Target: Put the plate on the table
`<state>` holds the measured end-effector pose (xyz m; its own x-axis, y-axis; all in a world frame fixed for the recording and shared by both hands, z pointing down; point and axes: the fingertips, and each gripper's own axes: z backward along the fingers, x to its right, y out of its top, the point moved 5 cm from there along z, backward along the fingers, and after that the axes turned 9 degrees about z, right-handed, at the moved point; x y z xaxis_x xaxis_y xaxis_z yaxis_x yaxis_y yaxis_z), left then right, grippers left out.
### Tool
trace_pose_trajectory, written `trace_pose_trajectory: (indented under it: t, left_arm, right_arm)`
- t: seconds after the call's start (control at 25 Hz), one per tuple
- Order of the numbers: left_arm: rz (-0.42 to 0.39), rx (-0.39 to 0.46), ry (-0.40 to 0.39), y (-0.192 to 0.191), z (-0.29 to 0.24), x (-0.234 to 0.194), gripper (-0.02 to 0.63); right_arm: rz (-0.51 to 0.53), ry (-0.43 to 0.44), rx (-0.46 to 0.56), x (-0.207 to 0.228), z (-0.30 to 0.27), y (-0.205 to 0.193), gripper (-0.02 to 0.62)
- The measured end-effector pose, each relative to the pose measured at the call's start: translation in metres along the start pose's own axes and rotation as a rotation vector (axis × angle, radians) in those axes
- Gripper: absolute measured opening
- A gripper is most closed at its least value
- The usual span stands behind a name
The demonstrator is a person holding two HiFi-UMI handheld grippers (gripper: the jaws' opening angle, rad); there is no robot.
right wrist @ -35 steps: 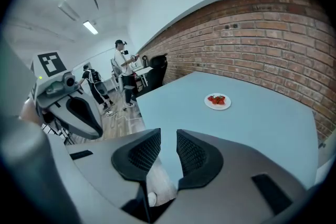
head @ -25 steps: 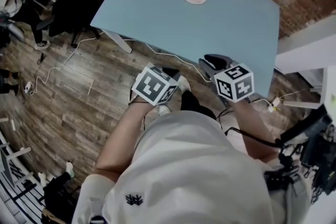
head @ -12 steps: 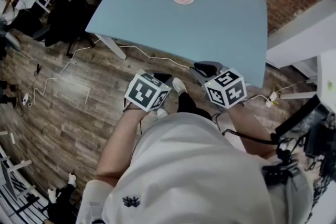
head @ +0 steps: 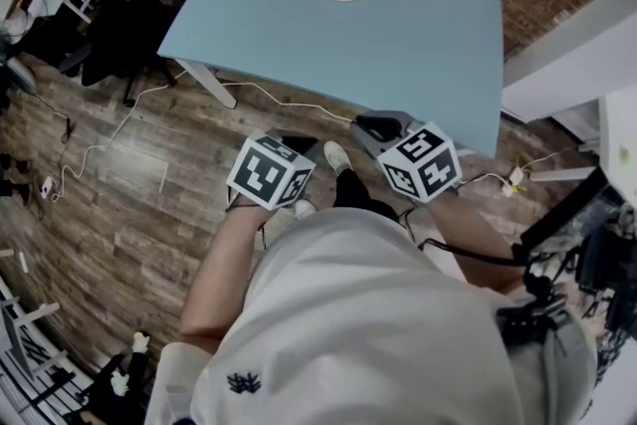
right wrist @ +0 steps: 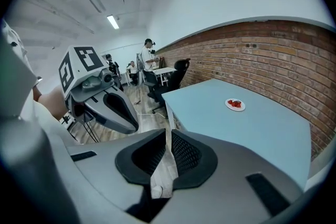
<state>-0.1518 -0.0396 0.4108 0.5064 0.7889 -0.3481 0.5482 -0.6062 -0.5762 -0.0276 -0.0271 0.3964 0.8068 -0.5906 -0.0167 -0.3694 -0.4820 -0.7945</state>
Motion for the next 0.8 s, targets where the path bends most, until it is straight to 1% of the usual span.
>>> trace_pose_trajectory:
  t: [0.08,0.28,0.8]
  left_arm:
    - [0.006,-0.001,0.000,-0.002,0.000,-0.001,0.002]
    - [0.017,-0.004,0.000,-0.004,-0.002,-0.003,0.002]
    - [0.020,-0.016,-0.001,0.008,-0.014,-0.005,0.002]
  right_arm:
    - [0.009,0.001,-0.004,-0.001,-0.001,0.000,0.037]
    - [0.018,0.003,-0.008,0.000,-0.002,-0.001,0.037]
    - [0.020,-0.010,-0.017,0.017,-0.001,-0.004,0.028]
